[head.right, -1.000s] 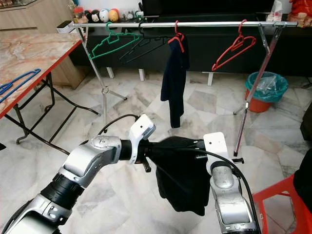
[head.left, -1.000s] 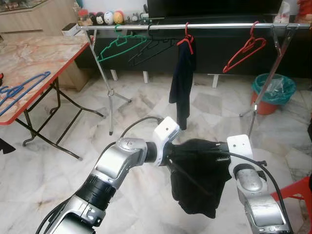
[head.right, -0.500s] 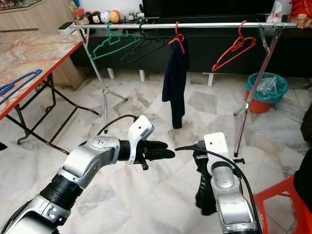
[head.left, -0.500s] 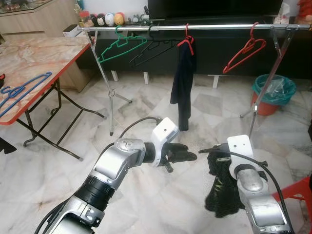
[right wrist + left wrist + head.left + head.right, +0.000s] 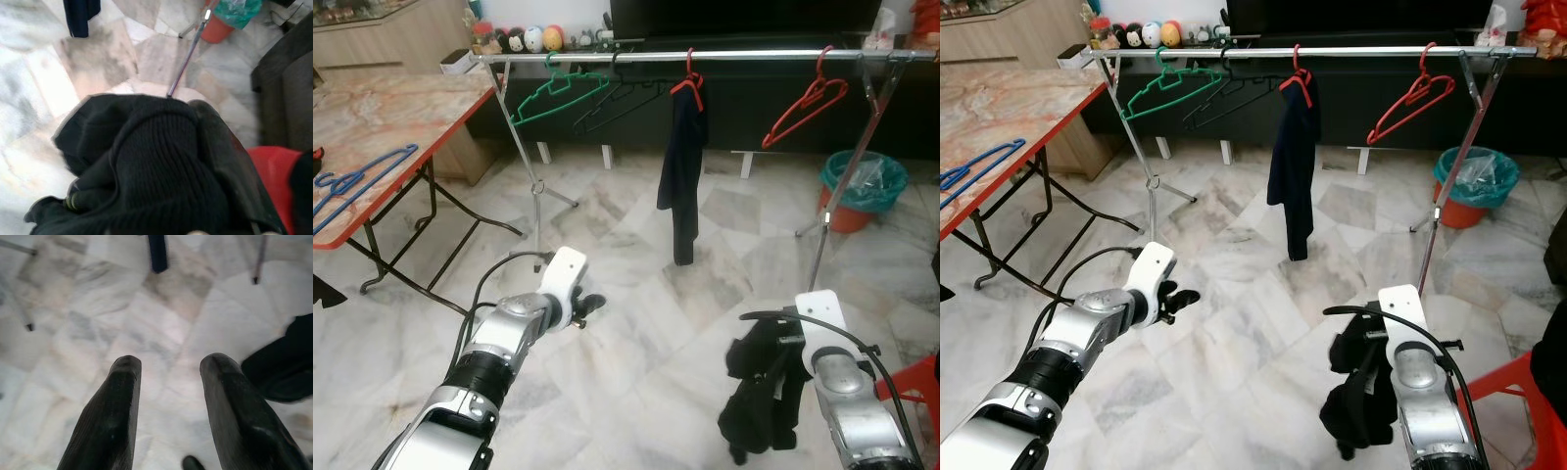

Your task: Hang hanger

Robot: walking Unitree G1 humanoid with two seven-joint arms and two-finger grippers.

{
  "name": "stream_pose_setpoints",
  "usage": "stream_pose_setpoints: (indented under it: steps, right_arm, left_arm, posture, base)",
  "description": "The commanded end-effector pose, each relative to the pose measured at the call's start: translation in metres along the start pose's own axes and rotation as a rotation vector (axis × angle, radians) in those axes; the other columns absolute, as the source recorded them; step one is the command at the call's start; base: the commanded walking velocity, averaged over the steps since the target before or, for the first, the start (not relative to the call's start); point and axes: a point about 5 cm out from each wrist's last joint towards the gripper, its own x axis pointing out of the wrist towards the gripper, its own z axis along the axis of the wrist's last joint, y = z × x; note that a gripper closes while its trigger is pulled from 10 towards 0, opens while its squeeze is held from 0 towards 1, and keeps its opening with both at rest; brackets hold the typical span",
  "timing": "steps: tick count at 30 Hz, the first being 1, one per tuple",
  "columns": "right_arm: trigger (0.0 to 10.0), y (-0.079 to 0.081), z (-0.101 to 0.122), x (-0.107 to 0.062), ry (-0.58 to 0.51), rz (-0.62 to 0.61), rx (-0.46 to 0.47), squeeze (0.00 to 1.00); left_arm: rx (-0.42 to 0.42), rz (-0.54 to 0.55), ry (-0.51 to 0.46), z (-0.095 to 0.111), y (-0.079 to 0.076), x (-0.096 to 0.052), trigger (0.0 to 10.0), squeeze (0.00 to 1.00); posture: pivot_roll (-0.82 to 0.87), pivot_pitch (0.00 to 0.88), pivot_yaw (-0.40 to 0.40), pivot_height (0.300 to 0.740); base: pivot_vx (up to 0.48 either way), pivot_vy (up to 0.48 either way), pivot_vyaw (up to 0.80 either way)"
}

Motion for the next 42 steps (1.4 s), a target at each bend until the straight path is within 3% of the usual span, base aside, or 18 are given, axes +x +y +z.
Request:
stream_pose_setpoints:
  steps: [1, 2, 4, 8, 10, 15, 18, 20, 26, 29, 30, 37, 42]
  right_arm:
    - [10.0, -0.001, -0.018, 0.005, 0.051, -0.006, 0.090, 0.00]
    - [10.0, -0.001, -0.018, 0.005, 0.051, -0.006, 0.090, 0.00]
    - [10.0, 0.002, -0.035, 0.008, 0.110, -0.007, 0.191, 0.00]
    - [10.0, 0.008, -0.068, 0.006, 0.185, -0.025, 0.388, 0.00]
    - [10.0, 0.009, -0.077, 0.004, 0.222, -0.034, 0.416, 0.00]
    - [10.0, 0.017, -0.111, -0.007, 0.346, -0.058, 0.497, 0.00]
    - [10.0, 0.019, -0.122, -0.012, 0.379, -0.069, 0.503, 0.00]
    - [10.0, 0.023, -0.137, -0.019, 0.421, -0.062, 0.508, 0.00]
    - [10.0, 0.028, -0.155, -0.030, 0.471, -0.036, 0.470, 0.00]
    - [10.0, 0.028, -0.170, -0.040, 0.523, -0.025, 0.424, 0.00]
    - [10.0, 0.028, -0.170, -0.040, 0.523, -0.025, 0.424, 0.00]
    - [10.0, 0.024, -0.186, -0.051, 0.532, -0.041, 0.483, 0.00]
    - [10.0, 0.026, -0.187, -0.053, 0.535, -0.035, 0.485, 0.00]
  left_arm:
    - [-0.002, 0.071, 0.094, -0.039, 0.014, -0.006, 10.0, 0.00]
    - [-0.002, 0.071, 0.094, -0.039, 0.014, -0.006, 10.0, 0.00]
    - [-0.094, 0.064, 0.141, -0.065, 0.013, -0.011, 10.0, 0.00]
    - [-0.166, 0.086, 0.219, -0.108, 0.005, -0.020, 10.0, 0.00]
    - [-0.154, 0.091, 0.248, -0.117, 0.003, -0.022, 10.0, 0.00]
    - [-0.217, 0.111, 0.288, -0.142, -0.003, -0.030, 10.0, 0.00]
    - [-0.221, 0.119, 0.303, -0.150, -0.004, -0.033, 10.0, 0.00]
    - [-0.188, 0.140, 0.369, -0.166, -0.005, -0.041, 10.0, 0.00]
    - [-0.265, 0.243, 0.440, -0.192, 0.001, -0.060, 10.0, 0.00]
    - [-0.335, 0.376, 0.487, -0.214, 0.014, -0.082, 10.0, 0.00]
    - [-0.335, 0.376, 0.487, -0.214, 0.014, -0.082, 10.0, 0.00]
    - [-0.386, 0.464, 0.596, -0.251, 0.020, -0.123, 10.0, 0.00]
    - [-0.412, 0.456, 0.613, -0.258, 0.013, -0.127, 10.0, 0.00]
  posture:
    - [-0.08, 0.018, 0.100, 0.740]
    - [-0.08, 0.018, 0.100, 0.740]
    - [-0.08, 0.013, 0.099, 0.740]
    - [-0.08, 0.012, 0.085, 0.740]
    - [-0.08, 0.013, 0.083, 0.740]
    - [-0.08, 0.014, 0.067, 0.740]
    - [-0.08, 0.013, 0.064, 0.740]
    - [-0.07, 0.003, 0.061, 0.740]
    - [-0.07, 0.000, 0.051, 0.740]
    - [-0.07, 0.000, 0.038, 0.740]
    - [-0.07, 0.000, 0.038, 0.740]
    - [-0.06, 0.000, 0.022, 0.740]
    - [-0.06, 0.000, 0.019, 0.740]
  base:
    - [0.000, 0.000, 0.00]
    - [0.000, 0.000, 0.00]
    - [0.000, 0.000, 0.00]
    - [0.000, 0.000, 0.00]
    - [0.000, 0.000, 0.00]
    - [0.000, 0.000, 0.00]
    - [0.000, 0.000, 0.00]
    - [0.000, 0.000, 0.00]
    - [0.000, 0.000, 0.00]
    - [0.000, 0.000, 0.00]
    - [0.000, 0.000, 0.00]
    - [0.000, 0.000, 0.00]
    - [0.000, 0.000, 0.00]
